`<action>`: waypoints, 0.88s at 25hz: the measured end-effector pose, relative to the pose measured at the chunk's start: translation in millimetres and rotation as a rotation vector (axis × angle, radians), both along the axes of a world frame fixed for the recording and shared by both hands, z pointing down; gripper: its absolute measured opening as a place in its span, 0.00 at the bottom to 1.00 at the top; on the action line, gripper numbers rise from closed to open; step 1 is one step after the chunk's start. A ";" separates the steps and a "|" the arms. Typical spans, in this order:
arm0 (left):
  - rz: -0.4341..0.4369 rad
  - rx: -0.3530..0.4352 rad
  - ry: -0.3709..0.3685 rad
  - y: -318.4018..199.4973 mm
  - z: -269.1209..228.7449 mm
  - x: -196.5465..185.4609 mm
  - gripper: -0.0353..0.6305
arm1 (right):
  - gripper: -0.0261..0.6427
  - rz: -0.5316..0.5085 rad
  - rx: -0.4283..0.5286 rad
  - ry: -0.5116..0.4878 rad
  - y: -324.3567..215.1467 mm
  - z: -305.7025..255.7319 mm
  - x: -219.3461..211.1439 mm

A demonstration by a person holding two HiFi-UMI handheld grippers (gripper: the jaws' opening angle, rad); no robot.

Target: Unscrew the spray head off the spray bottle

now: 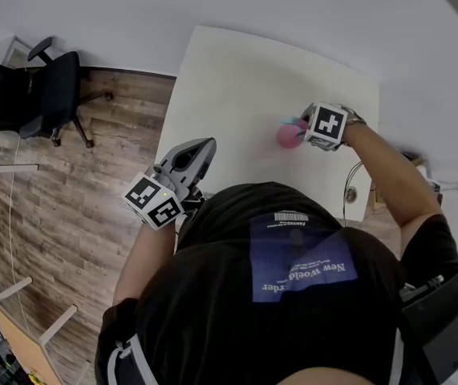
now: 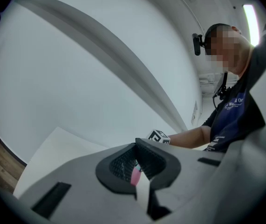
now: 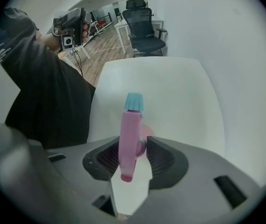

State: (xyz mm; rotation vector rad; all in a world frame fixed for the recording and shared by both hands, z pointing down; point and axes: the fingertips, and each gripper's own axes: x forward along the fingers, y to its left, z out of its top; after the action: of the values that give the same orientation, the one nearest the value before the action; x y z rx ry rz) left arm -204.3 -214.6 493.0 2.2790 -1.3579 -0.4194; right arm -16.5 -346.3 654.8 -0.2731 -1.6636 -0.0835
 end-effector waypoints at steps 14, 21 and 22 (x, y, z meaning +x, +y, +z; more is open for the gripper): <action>0.033 0.015 -0.005 -2.6 -0.8 3.1 0.05 | 0.25 -0.033 0.038 0.042 0.1 6.1 -5.6; 0.035 0.003 0.010 -5.5 0.1 7.2 0.05 | 0.26 -0.019 0.039 0.062 -1.8 10.3 -0.7; 0.035 0.007 0.008 -5.5 -0.3 6.9 0.05 | 0.26 -0.018 0.039 0.065 -1.8 10.0 -0.5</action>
State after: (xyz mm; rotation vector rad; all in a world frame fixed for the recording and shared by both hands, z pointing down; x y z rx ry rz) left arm -197.4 -220.1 492.6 2.3006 -1.3123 -0.4216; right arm -17.1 -348.1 664.8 -0.2590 -1.5937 -0.1192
